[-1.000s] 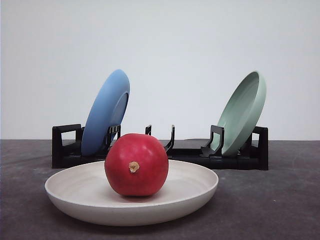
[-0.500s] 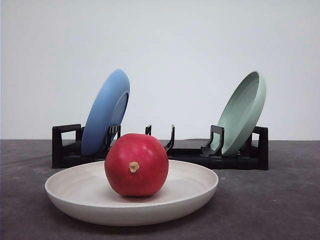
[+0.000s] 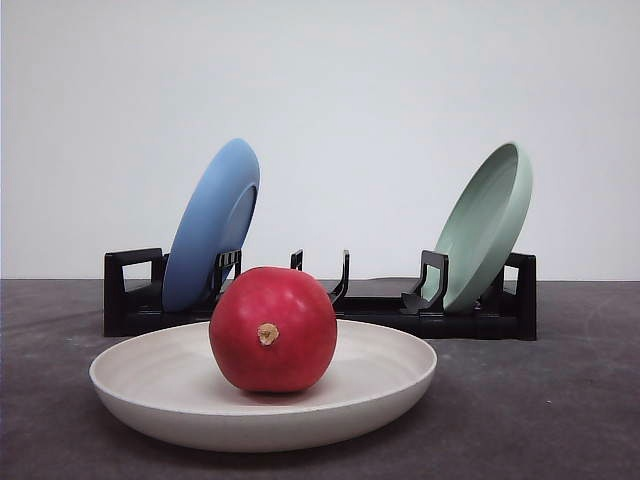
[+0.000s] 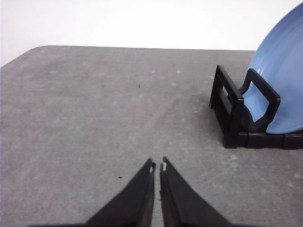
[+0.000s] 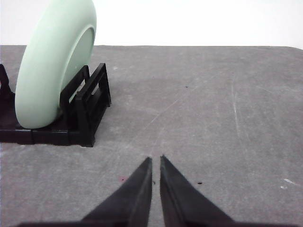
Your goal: Place pomegranate in white plate
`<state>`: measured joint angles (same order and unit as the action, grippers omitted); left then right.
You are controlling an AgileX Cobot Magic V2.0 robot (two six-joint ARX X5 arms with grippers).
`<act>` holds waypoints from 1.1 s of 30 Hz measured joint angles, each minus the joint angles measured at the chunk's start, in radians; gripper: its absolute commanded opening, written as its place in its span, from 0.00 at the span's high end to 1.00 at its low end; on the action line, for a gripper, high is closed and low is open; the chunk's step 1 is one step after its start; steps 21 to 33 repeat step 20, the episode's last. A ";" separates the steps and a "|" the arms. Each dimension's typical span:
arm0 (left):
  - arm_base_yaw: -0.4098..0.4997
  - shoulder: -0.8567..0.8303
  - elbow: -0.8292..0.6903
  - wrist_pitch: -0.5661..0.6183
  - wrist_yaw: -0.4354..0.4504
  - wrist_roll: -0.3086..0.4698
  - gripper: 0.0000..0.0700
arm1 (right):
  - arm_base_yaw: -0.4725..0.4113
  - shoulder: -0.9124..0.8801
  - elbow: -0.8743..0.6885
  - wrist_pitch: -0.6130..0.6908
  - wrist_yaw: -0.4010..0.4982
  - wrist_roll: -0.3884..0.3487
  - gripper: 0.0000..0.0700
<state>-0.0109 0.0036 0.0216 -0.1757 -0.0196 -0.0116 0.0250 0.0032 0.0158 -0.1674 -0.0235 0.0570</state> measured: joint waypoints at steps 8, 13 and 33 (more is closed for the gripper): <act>0.000 0.000 0.000 0.000 0.000 0.000 1.00 | 0.000 0.000 0.000 0.000 0.000 0.000 0.96; 0.000 0.000 0.000 0.000 0.000 0.000 1.00 | 0.000 0.000 0.000 0.000 0.000 0.000 0.96; 0.000 0.000 0.000 0.000 0.000 0.000 1.00 | 0.000 0.000 0.000 0.000 0.000 0.000 0.96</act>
